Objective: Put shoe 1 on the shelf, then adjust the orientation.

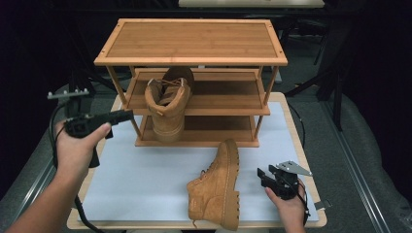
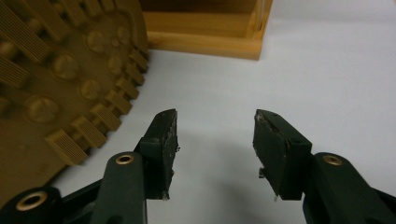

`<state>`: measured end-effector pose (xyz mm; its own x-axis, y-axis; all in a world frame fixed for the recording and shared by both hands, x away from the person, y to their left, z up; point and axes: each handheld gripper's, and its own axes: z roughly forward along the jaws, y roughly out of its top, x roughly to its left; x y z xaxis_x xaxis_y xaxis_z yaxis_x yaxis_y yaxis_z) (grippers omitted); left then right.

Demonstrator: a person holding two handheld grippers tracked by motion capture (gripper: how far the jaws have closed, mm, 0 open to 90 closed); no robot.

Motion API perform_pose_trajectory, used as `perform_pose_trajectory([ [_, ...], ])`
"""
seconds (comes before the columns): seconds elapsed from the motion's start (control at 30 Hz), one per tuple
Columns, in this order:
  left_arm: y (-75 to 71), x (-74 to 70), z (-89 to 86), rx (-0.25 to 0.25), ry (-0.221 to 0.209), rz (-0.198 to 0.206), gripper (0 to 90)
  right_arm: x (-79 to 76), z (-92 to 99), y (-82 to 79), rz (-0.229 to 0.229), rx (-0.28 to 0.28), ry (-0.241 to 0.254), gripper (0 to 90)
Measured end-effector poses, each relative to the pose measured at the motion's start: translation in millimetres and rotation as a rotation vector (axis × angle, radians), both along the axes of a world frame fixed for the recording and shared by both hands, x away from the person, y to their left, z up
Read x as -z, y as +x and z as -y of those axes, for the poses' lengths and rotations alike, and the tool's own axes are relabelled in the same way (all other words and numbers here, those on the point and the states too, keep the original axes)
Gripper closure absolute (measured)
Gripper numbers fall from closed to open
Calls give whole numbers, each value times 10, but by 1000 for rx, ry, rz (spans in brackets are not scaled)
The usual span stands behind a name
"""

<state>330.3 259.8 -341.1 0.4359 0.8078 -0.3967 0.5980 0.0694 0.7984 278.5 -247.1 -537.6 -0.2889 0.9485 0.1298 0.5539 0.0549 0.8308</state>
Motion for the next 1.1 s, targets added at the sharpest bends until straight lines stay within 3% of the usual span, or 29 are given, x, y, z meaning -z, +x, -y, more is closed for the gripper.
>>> perform_pose_trajectory([
  [0.07, -36, 257, -56, 5, 18, -8, 568, -50, -10, -5, -5, -10, 10, 532],
  [0.1, -52, 524, -96, 10, 53, -10, 572, -138, -32, -13, -6, -25, 23, 573],
  [0.13, -52, 524, -96, 10, 53, -10, 572, -138, -32, -13, -6, -25, 23, 573],
  [0.27, -54, 984, -145, 6, 117, -43, 591, -307, -103, -44, 4, -73, 8, 591],
  [0.3, -63, 1082, -141, -10, 147, -34, 586, -391, -164, -57, 21, -111, -7, 584],
  [0.37, -91, 1264, -130, -19, 190, -19, 574, -443, -183, -68, 6, -134, -20, 571],
  [0.4, -99, 1317, -130, -20, 192, -17, 550, -499, -247, -67, 38, -119, -38, 556],
  [0.47, -120, 1435, -138, -17, 167, -25, 543, -525, -270, -64, 43, -121, -40, 544],
  [0.57, -158, 1593, -143, -51, 176, -10, 521, -581, -327, -28, 14, -157, -32, 554],
  [0.6, -168, 1644, -148, -64, 167, -11, 500, -616, -386, -37, 28, -163, -35, 722],
  [0.63, -181, 1693, -154, -73, 165, -4, 500, -616, -386, -37, 28, -163, -35, 722],
  [0.67, -189, 1737, -157, -79, 170, -4, 500, -639, -410, -44, 16, -208, -26, 768],
  [0.73, -188, 1800, -152, -60, 200, -19, 492, -665, -486, -70, 30, -229, -48, 885],
  [0.8, -204, 1859, -155, -65, 201, -24, 491, -683, -594, -73, 22, -285, -51, 900],
  [0.93, -232, 1962, -173, -60, 193, -53, 492, -695, -707, -79, 29, -301, -51, 900],
  [1.03, -236, 1989, -185, -60, 165, -68, 493, -705, -810, -63, 10, -347, -36, 900],
  [1.1, -240, 1995, -181, -58, 165, -71, 492, -688, -878, -39, 11, -371, -54, 900],
])
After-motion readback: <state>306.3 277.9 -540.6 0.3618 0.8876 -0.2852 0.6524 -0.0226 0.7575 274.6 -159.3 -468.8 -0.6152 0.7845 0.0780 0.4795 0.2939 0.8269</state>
